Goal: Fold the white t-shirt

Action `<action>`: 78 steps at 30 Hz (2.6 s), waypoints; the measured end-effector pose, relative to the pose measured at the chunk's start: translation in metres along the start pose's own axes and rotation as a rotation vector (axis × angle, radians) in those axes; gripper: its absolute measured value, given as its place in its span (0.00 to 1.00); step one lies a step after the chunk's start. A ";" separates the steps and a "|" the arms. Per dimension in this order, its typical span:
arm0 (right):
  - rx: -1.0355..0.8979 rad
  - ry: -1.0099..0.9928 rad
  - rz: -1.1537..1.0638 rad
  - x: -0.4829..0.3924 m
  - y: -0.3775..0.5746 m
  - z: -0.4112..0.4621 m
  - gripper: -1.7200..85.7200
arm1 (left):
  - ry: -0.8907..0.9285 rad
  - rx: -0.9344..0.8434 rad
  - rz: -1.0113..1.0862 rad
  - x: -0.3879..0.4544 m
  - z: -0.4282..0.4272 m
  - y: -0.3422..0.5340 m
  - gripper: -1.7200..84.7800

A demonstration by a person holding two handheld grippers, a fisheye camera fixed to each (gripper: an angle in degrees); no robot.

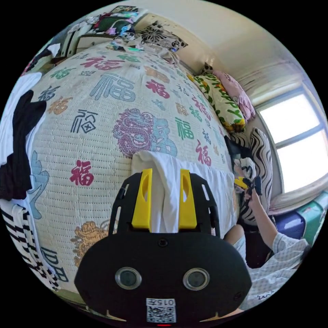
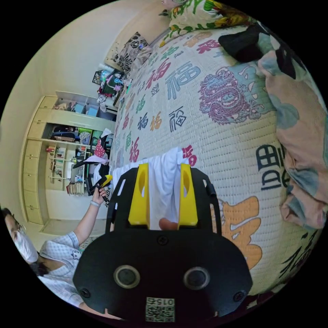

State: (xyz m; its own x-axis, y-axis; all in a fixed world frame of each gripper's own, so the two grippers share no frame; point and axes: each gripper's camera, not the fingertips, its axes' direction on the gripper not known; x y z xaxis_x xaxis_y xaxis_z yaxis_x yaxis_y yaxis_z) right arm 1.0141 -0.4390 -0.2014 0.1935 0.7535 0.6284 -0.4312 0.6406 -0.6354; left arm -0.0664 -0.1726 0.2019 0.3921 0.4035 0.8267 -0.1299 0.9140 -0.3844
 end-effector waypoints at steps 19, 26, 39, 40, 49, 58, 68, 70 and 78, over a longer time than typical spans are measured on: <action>-0.047 -0.028 0.123 0.068 -0.034 0.033 0.12 | 0.206 0.016 -0.101 -0.081 -0.032 -0.015 0.08; -0.372 0.007 -0.102 0.011 0.086 0.095 0.14 | 0.059 -0.285 0.082 -0.015 -0.043 0.101 0.13; -0.410 0.021 -0.094 0.005 0.162 0.202 0.03 | 0.076 -0.319 0.005 0.001 -0.003 0.162 0.02; -0.395 0.033 -0.106 0.003 0.166 0.202 0.03 | 0.075 -0.312 0.016 0.004 -0.005 0.164 0.02; -0.387 0.055 -0.064 0.000 0.197 0.243 0.07 | 0.018 -0.290 0.044 0.018 -0.004 0.192 0.08; -0.365 0.070 -0.408 -0.141 0.149 0.318 0.09 | -0.282 -0.267 -0.019 -0.007 -0.030 0.207 0.13; -0.589 0.161 -0.680 -0.303 0.085 0.573 0.14 | -0.419 -0.414 0.080 0.019 0.033 0.209 0.11; -0.622 0.266 -0.700 -0.320 0.079 0.618 0.15 | -0.432 -0.405 0.099 0.026 0.037 0.213 0.11; -0.834 0.723 -0.784 -0.335 0.074 0.740 0.14 | -0.339 -0.437 0.117 0.029 0.069 0.217 0.08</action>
State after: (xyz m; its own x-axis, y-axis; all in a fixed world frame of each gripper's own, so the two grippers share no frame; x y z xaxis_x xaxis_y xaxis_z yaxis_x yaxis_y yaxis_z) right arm 0.2651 -0.7537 -0.1266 0.6668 -0.1056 0.7377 0.6147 0.6377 -0.4643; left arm -0.1459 0.0400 0.1710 0.0744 0.5587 0.8260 0.2628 0.7881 -0.5567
